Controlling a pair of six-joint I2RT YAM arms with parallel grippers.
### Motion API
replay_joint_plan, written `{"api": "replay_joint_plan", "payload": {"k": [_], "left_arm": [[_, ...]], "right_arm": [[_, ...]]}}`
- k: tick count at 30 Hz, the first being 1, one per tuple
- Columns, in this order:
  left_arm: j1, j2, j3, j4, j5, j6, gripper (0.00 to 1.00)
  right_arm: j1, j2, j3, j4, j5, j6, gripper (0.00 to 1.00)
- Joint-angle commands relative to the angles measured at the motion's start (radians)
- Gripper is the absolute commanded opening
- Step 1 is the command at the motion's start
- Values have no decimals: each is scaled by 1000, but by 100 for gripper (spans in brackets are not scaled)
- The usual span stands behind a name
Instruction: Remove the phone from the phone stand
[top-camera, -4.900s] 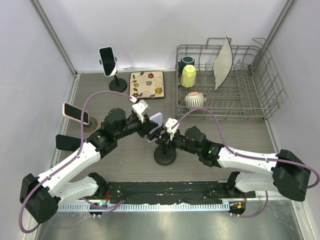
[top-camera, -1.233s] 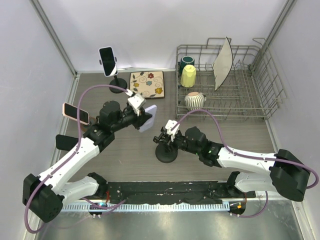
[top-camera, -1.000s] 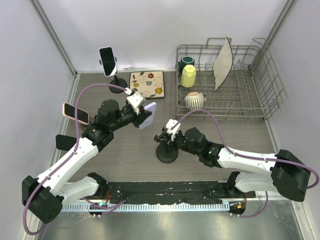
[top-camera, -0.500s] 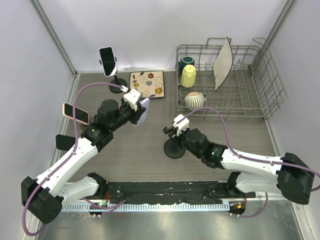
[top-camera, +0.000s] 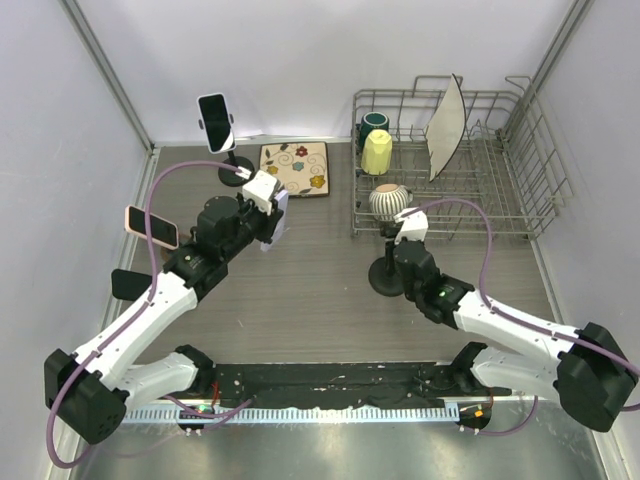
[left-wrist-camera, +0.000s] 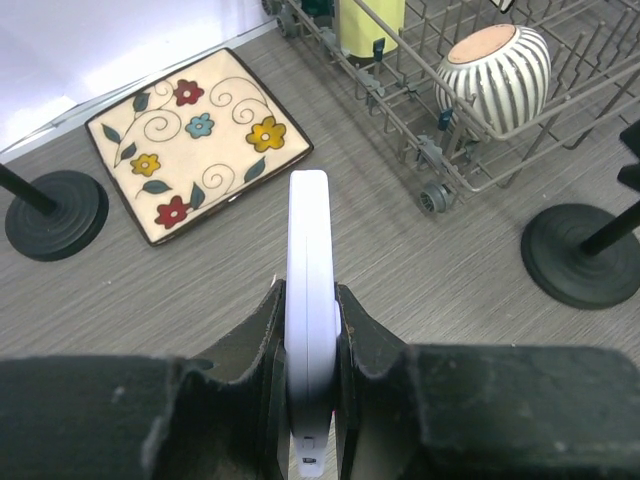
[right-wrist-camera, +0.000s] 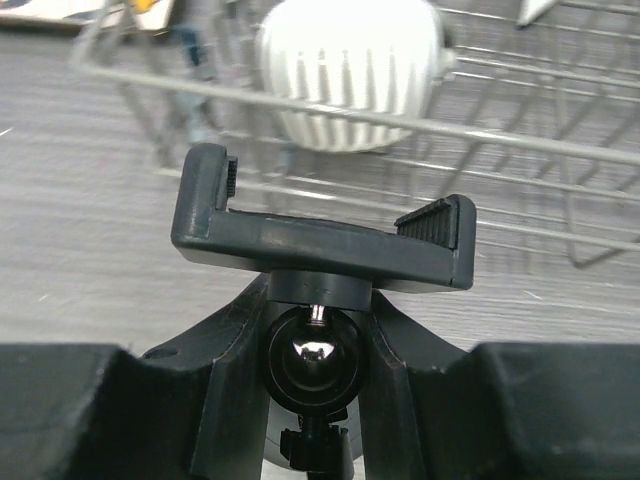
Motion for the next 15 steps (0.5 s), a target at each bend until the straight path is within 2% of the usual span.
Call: {"api": "replay_joint_plan", "payload": {"k": [1,8,11,14,15], "left_arm": [[-1,-4,67,57,-36,-14,0],[-1,7,81,40,-51,-43,0],[-1,14,91,29,-65,-59,0],[-1,31,113,-3,-86,-84,0],[-1,48,121,-11,-91,-102,0]], "right_arm": [[-85,-25,5,-9,144,42,1],[-161,21,19,11,188,69,1],[-165,25,23,11,199,71,6],[-165,-9,25,2,184,73,25],[-165,-18,26,-6,175,74,37]]}}
